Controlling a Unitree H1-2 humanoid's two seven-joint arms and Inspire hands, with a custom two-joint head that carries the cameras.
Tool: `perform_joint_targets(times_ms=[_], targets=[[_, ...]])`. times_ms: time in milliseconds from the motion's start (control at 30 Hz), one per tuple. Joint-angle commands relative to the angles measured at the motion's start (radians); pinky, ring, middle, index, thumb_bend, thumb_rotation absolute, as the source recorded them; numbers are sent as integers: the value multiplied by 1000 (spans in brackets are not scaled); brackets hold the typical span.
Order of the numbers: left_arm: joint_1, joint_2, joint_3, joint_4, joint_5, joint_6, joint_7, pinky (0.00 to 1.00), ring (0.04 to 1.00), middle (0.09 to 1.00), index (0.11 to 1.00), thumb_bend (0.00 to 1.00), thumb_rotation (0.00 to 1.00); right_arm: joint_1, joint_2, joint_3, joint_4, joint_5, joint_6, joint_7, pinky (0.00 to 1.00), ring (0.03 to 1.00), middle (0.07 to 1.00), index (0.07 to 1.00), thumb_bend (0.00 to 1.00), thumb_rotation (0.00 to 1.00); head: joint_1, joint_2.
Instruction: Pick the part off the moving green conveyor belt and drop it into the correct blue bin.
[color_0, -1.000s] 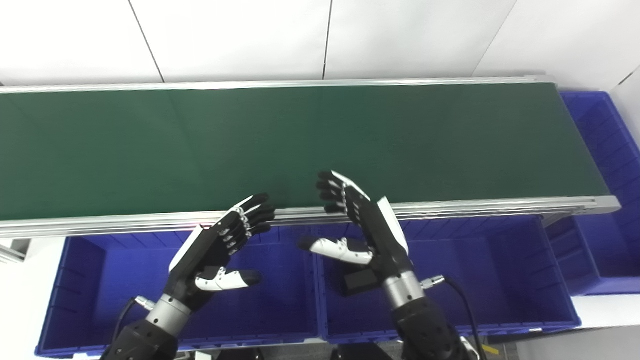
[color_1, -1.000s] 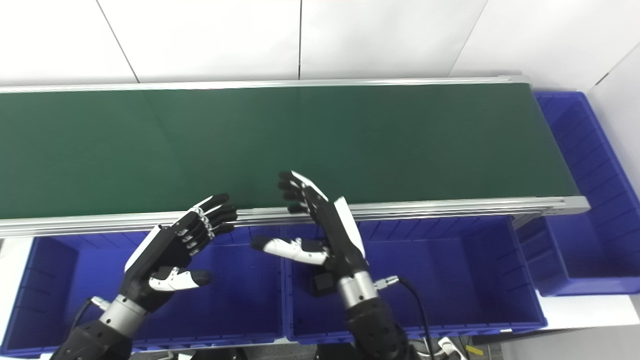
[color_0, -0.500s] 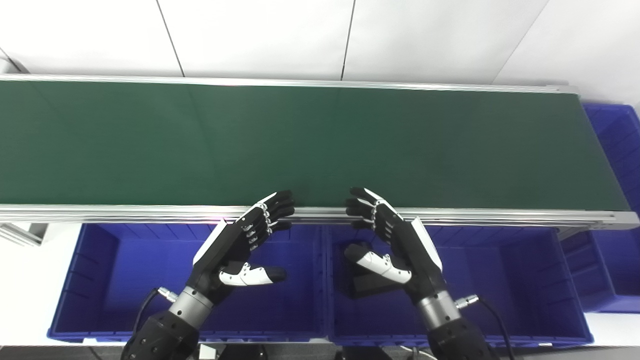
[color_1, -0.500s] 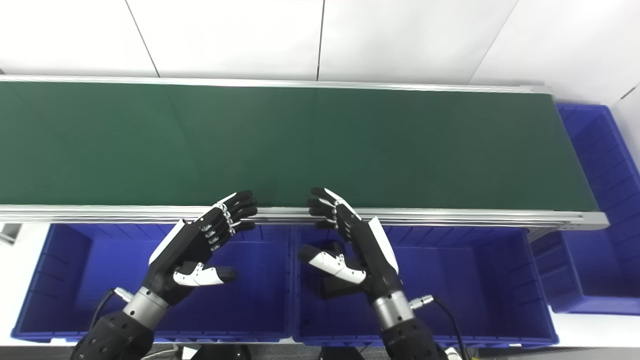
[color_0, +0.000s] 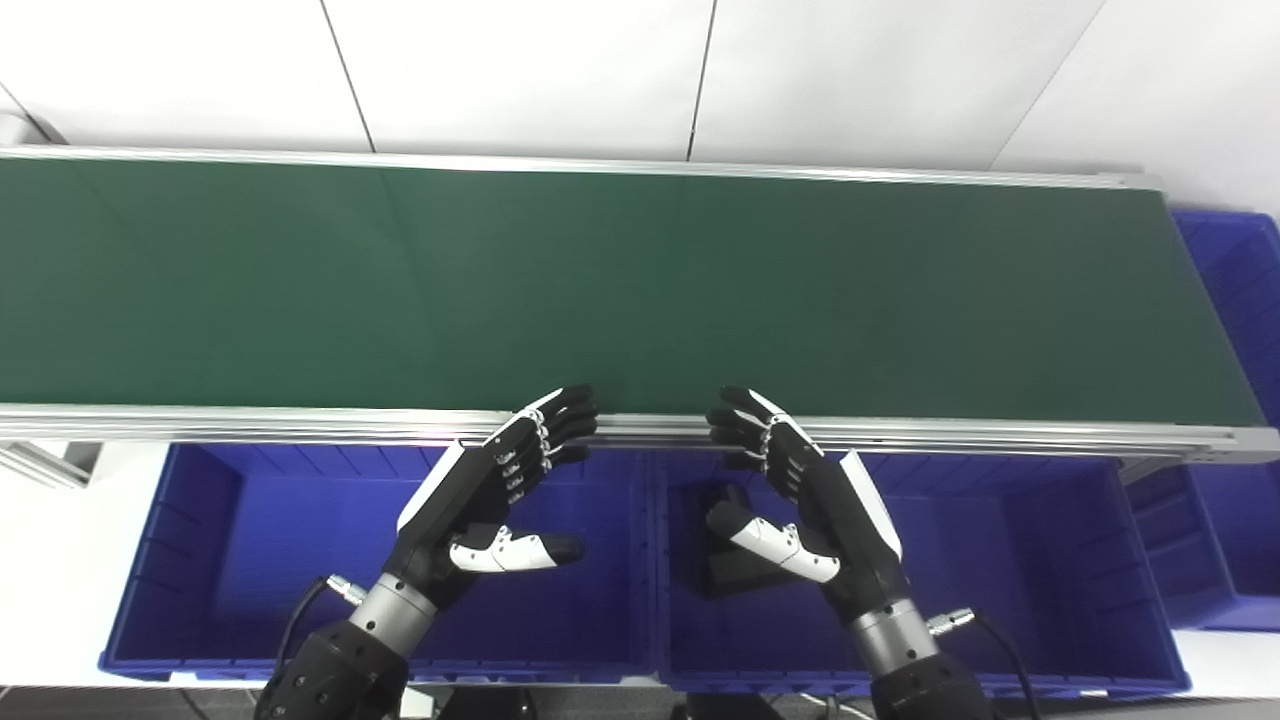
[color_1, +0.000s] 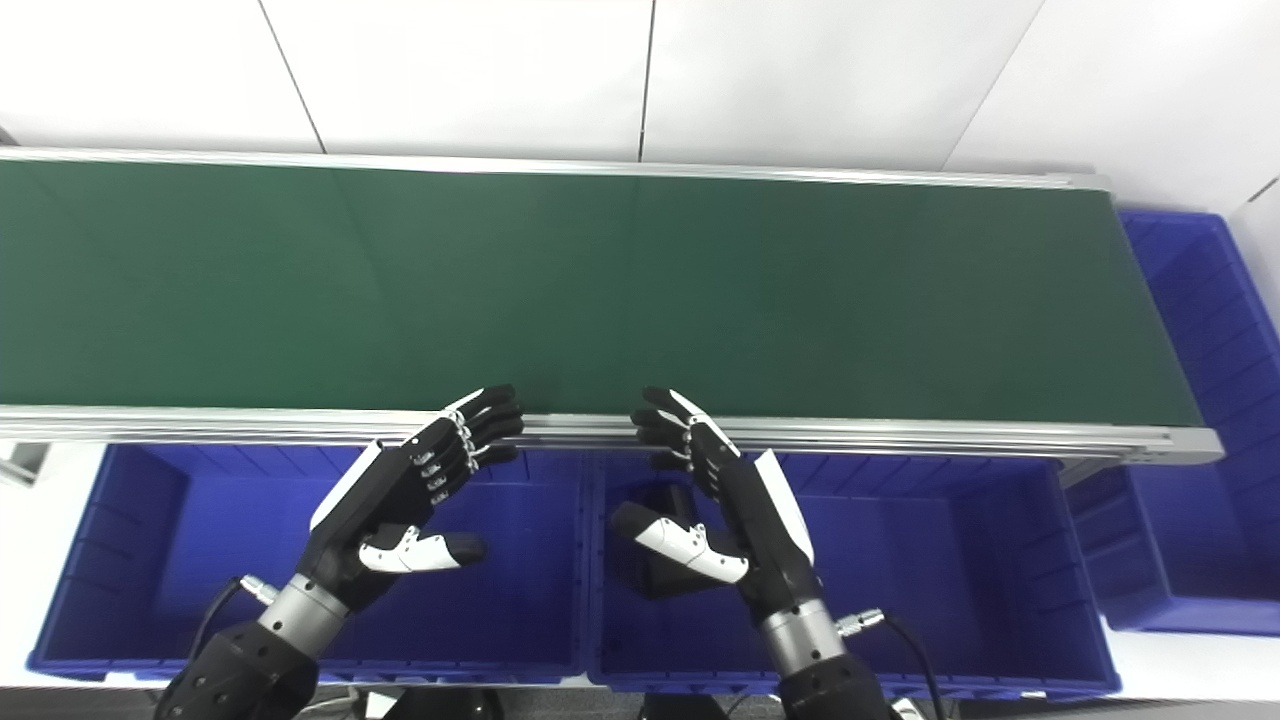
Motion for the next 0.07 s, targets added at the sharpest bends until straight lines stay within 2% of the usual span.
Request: perform_joint_targets(times_ms=[0,33], targets=[[-11,-2,-1,-14,2,-49,3,847,890,890,894,994,392,-7,4,-4,-14,10,-69,-1,745,813,828,884,694,567,-1,0],[-11,-2,-1,-14,2,-50,3,847,889,890,894,994,392,-8,5,-5,-12,9,-70,-1,744,812,827,883,693,565,-1,0]])
